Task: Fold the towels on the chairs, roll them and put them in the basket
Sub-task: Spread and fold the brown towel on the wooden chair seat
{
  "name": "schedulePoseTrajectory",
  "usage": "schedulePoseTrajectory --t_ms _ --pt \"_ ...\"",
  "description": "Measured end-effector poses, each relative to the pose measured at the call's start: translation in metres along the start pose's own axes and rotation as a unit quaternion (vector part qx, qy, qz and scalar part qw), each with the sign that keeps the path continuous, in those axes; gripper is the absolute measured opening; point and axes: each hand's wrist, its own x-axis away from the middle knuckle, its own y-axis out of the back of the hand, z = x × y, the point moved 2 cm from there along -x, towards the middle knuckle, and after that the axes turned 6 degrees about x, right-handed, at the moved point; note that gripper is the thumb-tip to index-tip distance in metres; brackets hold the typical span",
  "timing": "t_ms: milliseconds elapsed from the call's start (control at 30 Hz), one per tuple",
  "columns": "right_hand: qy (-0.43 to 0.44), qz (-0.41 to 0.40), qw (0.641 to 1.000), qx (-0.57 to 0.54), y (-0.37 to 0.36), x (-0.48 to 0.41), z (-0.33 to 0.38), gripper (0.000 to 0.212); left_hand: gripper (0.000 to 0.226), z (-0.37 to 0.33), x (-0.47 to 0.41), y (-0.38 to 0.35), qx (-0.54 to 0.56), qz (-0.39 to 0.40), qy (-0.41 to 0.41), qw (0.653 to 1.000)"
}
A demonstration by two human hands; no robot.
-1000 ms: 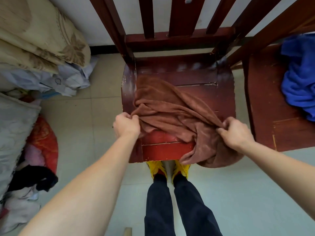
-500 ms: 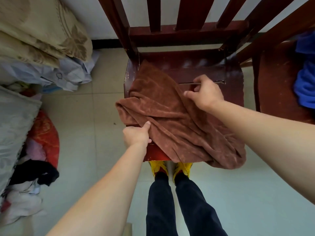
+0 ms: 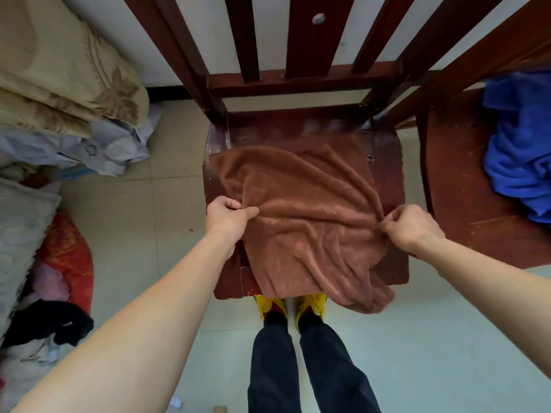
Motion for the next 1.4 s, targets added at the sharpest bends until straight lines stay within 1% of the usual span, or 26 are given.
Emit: schedulePoseTrajectory --t_ms 33,67,133,167,233,267,367,400,500,567,667,733,800,900,1000,1033,1067,1100,1133,1167,1200,1233,1267,1300,1333,1400 --pt "-0.001 -0.006 1.000 0.000 0.001 0.000 0.000 0.014 0.034 -0.003 0.000 -0.002 0.007 0.002 0.004 1.000" --pt "0.001 -0.031 0.999 -0.013 0.004 -0.001 0.003 0.017 0.038 -0.007 -0.001 -0.002 0.023 -0.011 0.005 1.000" --pt "0.015 -0.094 0.993 -0.071 0.016 -0.010 0.017 0.027 0.042 -0.018 -0.009 0.000 0.054 -0.058 0.001 0.997" --pt "0.026 -0.115 0.988 -0.102 0.021 -0.015 0.027 0.032 0.041 -0.023 -0.014 0.002 0.053 -0.077 -0.002 0.996" --pt "0.047 -0.128 0.981 -0.138 0.029 -0.027 0.048 0.039 0.034 -0.031 -0.024 0.001 0.004 -0.096 -0.024 0.995" --pt "0.051 -0.123 0.981 -0.140 0.030 -0.033 0.058 0.038 0.030 -0.033 -0.029 -0.001 -0.029 -0.097 -0.040 0.994" --pt "0.045 -0.098 0.984 -0.145 0.029 -0.045 0.074 0.018 0.030 -0.044 -0.037 -0.008 -0.079 -0.091 -0.066 0.991" --pt "0.042 -0.105 0.982 -0.154 0.031 -0.047 0.073 0.015 0.030 -0.048 -0.040 -0.008 -0.077 -0.100 -0.076 0.989" --pt "0.028 -0.157 0.965 -0.207 0.045 -0.051 0.064 0.012 0.029 -0.059 -0.044 0.000 -0.042 -0.132 -0.112 0.984" --pt "0.030 -0.175 0.956 -0.233 0.056 -0.054 0.060 0.012 0.030 -0.068 -0.047 0.005 -0.025 -0.128 -0.133 0.983" --pt "0.048 -0.195 0.949 -0.243 0.070 -0.060 0.066 0.012 0.031 -0.088 -0.053 0.009 0.025 -0.110 -0.130 0.985" --pt "0.049 -0.218 0.941 -0.252 0.078 -0.066 0.074 0.013 0.033 -0.101 -0.059 0.009 0.067 -0.113 -0.115 0.985" --pt "0.043 -0.232 0.936 -0.261 0.082 -0.073 0.080 0.014 0.035 -0.109 -0.065 0.008 0.086 -0.119 -0.102 0.984" --pt "0.036 -0.224 0.938 -0.262 0.077 -0.083 0.083 0.014 0.037 -0.108 -0.070 0.000 0.067 -0.123 -0.096 0.986" --pt "0.054 -0.198 0.948 -0.244 0.069 -0.086 0.083 0.022 0.034 -0.100 -0.070 -0.005 0.036 -0.135 -0.091 0.986" --pt "0.068 -0.198 0.951 -0.227 0.068 -0.083 0.082 0.025 0.029 -0.099 -0.067 -0.004 0.013 -0.140 -0.099 0.985" --pt "0.089 -0.211 0.953 -0.197 0.068 -0.079 0.081 0.027 0.024 -0.098 -0.064 -0.003 -0.034 -0.147 -0.121 0.981" --pt "0.119 -0.235 0.952 -0.155 0.068 -0.073 0.080 0.030 0.023 -0.098 -0.059 -0.002 -0.112 -0.155 -0.164 0.968" --pt "0.160 -0.261 0.946 -0.108 0.068 -0.067 0.078 0.033 0.026 -0.097 -0.053 -0.001 -0.209 -0.157 -0.225 0.939" --pt "0.211 -0.279 0.935 -0.060 0.066 -0.060 0.077 0.036 0.032 -0.094 -0.048 -0.002 -0.297 -0.143 -0.293 0.897" --pt "0.262 -0.278 0.924 -0.007 0.061 -0.054 0.077 0.040 0.038 -0.089 -0.043 -0.005 -0.363 -0.111 -0.354 0.855" --pt "0.301 -0.254 0.918 0.050 0.054 -0.050 0.076 0.045 0.043 -0.083 -0.038 -0.009 -0.413 -0.069 -0.391 0.820" --pt "0.323 -0.216 0.916 0.104 0.046 -0.048 0.075 0.051 0.048 -0.076 -0.035 -0.011 -0.450 -0.035 -0.402 0.797" --pt "0.327 -0.178 0.917 0.145 0.038 -0.047 0.072 0.057 0.053 -0.070 -0.034 -0.013 -0.478 -0.019 -0.395 0.785" --pt "0.322 -0.152 0.920 0.166 0.032 -0.047 0.070 0.062 0.057 -0.065 -0.034 -0.012 -0.493 -0.019 -0.382 0.781" --pt "0.307 -0.130 0.927 0.174 0.026 -0.044 0.064 0.068 0.060 -0.057 -0.031 -0.007 -0.504 -0.033 -0.364 0.783"
